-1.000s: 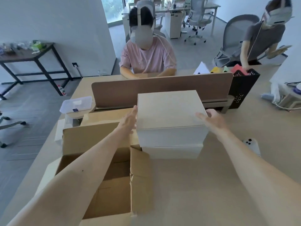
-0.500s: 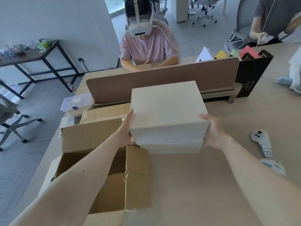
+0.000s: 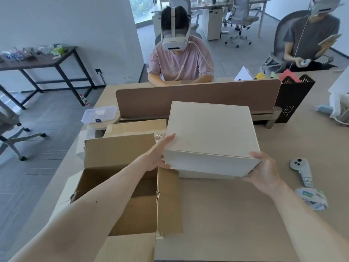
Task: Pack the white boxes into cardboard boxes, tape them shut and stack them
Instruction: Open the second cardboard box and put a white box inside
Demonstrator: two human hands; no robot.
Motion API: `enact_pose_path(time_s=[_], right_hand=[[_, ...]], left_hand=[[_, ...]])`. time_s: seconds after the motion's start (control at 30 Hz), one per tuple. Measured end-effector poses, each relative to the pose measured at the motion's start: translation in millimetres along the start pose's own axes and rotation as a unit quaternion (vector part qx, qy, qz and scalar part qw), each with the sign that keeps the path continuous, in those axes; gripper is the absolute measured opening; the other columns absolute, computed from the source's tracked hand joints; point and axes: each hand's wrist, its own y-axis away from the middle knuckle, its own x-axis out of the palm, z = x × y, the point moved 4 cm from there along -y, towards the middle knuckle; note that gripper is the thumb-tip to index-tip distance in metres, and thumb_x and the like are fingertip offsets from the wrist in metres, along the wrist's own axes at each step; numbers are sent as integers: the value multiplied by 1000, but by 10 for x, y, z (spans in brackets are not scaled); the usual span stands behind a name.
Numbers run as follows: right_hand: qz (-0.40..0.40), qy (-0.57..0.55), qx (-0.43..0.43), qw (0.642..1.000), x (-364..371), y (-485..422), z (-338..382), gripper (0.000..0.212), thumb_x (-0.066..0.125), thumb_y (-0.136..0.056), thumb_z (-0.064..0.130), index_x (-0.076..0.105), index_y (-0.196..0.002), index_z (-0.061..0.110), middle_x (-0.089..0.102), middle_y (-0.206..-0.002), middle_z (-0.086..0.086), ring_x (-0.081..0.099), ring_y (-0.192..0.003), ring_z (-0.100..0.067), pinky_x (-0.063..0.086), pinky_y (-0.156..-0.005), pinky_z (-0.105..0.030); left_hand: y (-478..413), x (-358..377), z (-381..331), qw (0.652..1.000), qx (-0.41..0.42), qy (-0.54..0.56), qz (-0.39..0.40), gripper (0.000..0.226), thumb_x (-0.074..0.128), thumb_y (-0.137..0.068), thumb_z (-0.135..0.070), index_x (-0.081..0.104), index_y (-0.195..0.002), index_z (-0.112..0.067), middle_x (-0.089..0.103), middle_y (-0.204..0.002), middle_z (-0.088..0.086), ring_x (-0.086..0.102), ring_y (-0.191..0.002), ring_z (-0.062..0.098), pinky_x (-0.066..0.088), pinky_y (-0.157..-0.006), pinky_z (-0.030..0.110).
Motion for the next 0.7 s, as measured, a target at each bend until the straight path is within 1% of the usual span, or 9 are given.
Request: enact_pose_path(time_s=[0.07,0.1,0.2,0.33,0.4,0.47,0.53,0.6,0.7], right_hand=[[1,-6,-7,1000,82,110,-7,42,50,-82,29,63,-118,14,65,-103,-10,60,-87,-29,50,-62,-34],[0,-5,-12,1000,133,167,-5,43,51,-81,30,63,-119,15,65,-104,-10,59,-88,-30,51,-61,-34],[-4,-3,-32,999,349,385,-9,46,53,-77,33,63,-119,17,64,-105,-10,59,-91,-30,48,-72,-39],[14,16,-55,998,784,699,-50,43,52,-78,35,64,-117,20,66,-99,-6,61,-89,-28,48,-72,-39],[27,32,-60,997,1076,840,-118,43,52,-77,36,63,-115,19,66,-86,-4,62,-77,-25,50,-65,-36],[30,42,-70,996,1369,959,-223,36,51,-77,35,62,-108,18,61,-72,-2,57,-68,-24,46,-69,-37],[20,61,-75,995,1649,1071,-358,38,55,-70,38,63,-104,21,60,-79,-4,54,-75,-27,41,-78,-44],[15,67,-72,995,1912,1165,-502,36,57,-66,40,64,-98,23,59,-87,-6,54,-83,-28,40,-82,-47],[20,85,-57,995,2247,1269,-717,29,57,-66,42,62,-89,24,53,-90,-7,51,-88,-30,43,-75,-42]], left_hand=[[107,-75,-68,999,26,-20,9,108,63,-57,-84,26,-150,-44,46,-148,1,50,-128,32,50,-97,61],[167,-119,-105,999,40,-31,17,107,62,-58,-84,24,-150,-44,45,-149,0,48,-130,32,50,-96,61],[382,-302,-163,996,66,-43,30,99,60,-65,-80,24,-150,-46,46,-147,0,49,-130,32,49,-96,64],[726,-738,-130,995,88,-45,32,91,59,-69,-76,27,-149,-45,55,-137,-2,58,-119,29,54,-92,61],[924,-999,-93,993,105,-47,11,91,58,-71,-75,28,-150,-40,58,-129,-2,61,-113,27,57,-88,58],[1111,-1281,-25,991,122,-48,-24,75,55,-85,-66,31,-149,-36,61,-118,-4,65,-103,22,61,-79,50],[1271,-1588,94,988,134,-49,-65,63,52,-95,-57,32,-150,-36,61,-122,-2,66,-103,25,63,-67,46],[1435,-1862,229,985,143,-52,-87,67,56,-90,-60,33,-150,-40,58,-133,2,63,-111,32,62,-56,40],[1661,-2186,452,985,129,-40,-107,75,57,-73,-65,41,-142,-40,63,-118,1,67,-103,31,60,-51,36]])
